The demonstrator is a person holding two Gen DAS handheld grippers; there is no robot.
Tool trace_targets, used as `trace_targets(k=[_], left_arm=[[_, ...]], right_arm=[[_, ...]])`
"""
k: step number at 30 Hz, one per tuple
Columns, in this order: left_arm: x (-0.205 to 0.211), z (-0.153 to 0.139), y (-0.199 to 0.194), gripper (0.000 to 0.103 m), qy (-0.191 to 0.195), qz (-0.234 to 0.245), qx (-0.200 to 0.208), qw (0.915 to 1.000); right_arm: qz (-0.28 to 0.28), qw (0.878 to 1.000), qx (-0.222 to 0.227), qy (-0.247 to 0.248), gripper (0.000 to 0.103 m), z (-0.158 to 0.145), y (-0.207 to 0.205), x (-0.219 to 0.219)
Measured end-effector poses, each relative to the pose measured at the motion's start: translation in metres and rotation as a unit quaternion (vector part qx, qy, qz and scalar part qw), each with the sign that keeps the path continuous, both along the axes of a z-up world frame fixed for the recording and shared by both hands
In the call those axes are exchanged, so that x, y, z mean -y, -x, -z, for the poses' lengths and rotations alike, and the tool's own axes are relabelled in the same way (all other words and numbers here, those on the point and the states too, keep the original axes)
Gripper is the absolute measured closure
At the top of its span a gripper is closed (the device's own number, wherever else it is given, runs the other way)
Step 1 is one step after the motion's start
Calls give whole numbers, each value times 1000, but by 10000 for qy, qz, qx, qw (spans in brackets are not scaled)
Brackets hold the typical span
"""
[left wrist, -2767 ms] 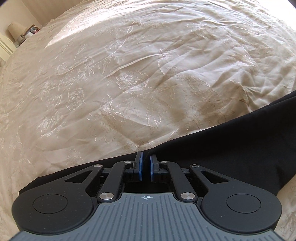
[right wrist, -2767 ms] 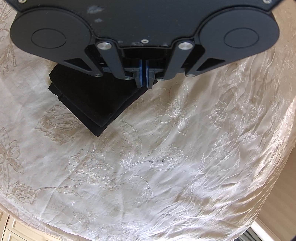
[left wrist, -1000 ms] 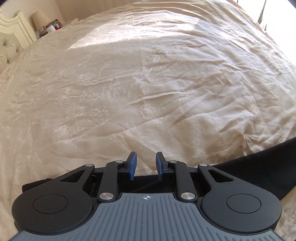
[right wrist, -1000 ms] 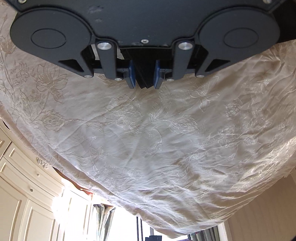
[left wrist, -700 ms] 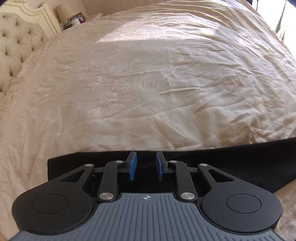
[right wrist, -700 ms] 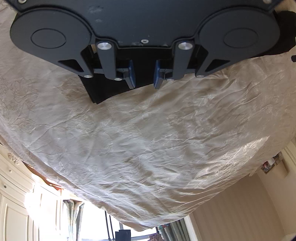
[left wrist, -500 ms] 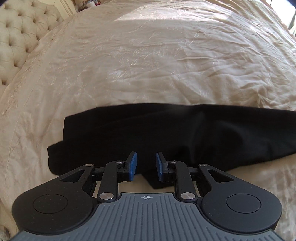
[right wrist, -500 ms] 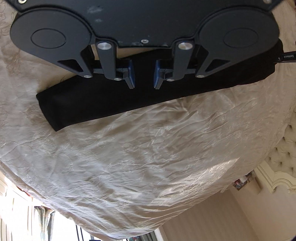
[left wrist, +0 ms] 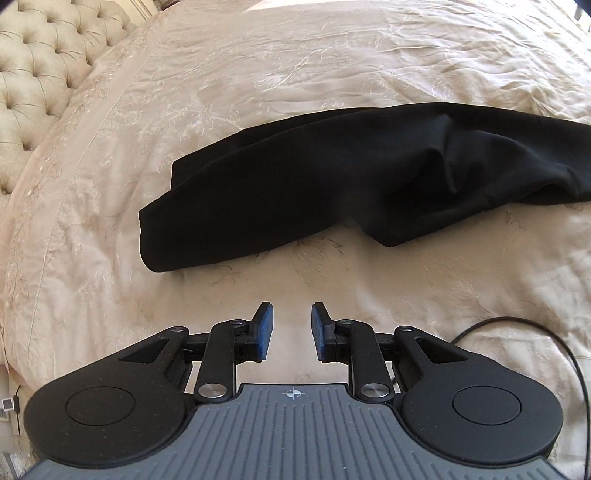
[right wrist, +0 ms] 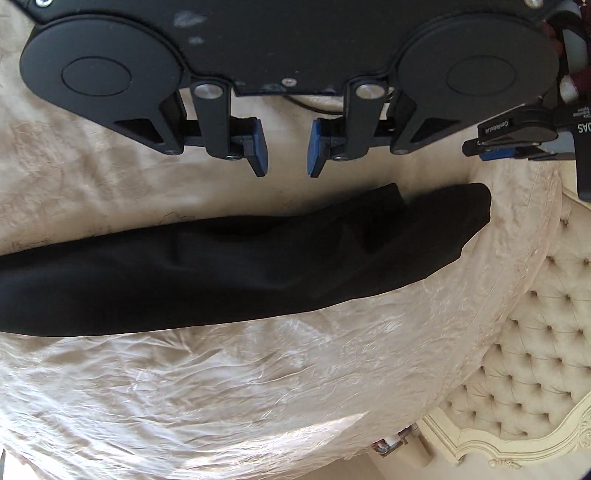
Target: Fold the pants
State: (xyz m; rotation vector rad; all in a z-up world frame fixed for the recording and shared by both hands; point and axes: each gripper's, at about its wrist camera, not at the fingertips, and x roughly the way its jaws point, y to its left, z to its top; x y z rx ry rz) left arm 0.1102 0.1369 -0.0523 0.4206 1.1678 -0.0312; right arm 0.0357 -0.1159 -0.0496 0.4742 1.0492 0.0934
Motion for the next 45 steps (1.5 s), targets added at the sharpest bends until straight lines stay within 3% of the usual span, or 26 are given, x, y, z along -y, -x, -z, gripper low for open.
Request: trace_targets(k=[10, 19, 23, 28, 31, 37, 41, 45], left_arm=[[-58, 22, -32, 81, 149, 739, -14, 9972], [-82, 51, -51, 81, -50, 1623, -173, 9866], [-89, 55, -64, 81, -20, 1698, -227, 9852], [-106, 28, -72, 81, 280, 1603, 108, 9866], [-118, 18, -84, 81, 403, 1340, 144, 9901], [-130, 19, -98, 81, 495, 1086, 44, 9928], [-126, 26, -90, 81, 542, 1411, -111, 9884], [-107, 37, -72, 81, 555, 2022, -286, 9773]], right_arm=[[287, 9993, -245, -19, 73, 15, -27, -110], [906, 9938, -635, -51, 71, 41, -69, -155], [830, 9948, -577, 115, 71, 34, -77, -162], [227, 9977, -180, 615, 70, 12, -99, -174], [40, 9975, -174, 691, 69, 8, -116, -174], [886, 9903, -1044, 224, 66, 40, -99, -147], [1046, 9863, -1258, 212, 65, 58, -87, -144], [1141, 9852, -1281, 33, 65, 72, -92, -147]])
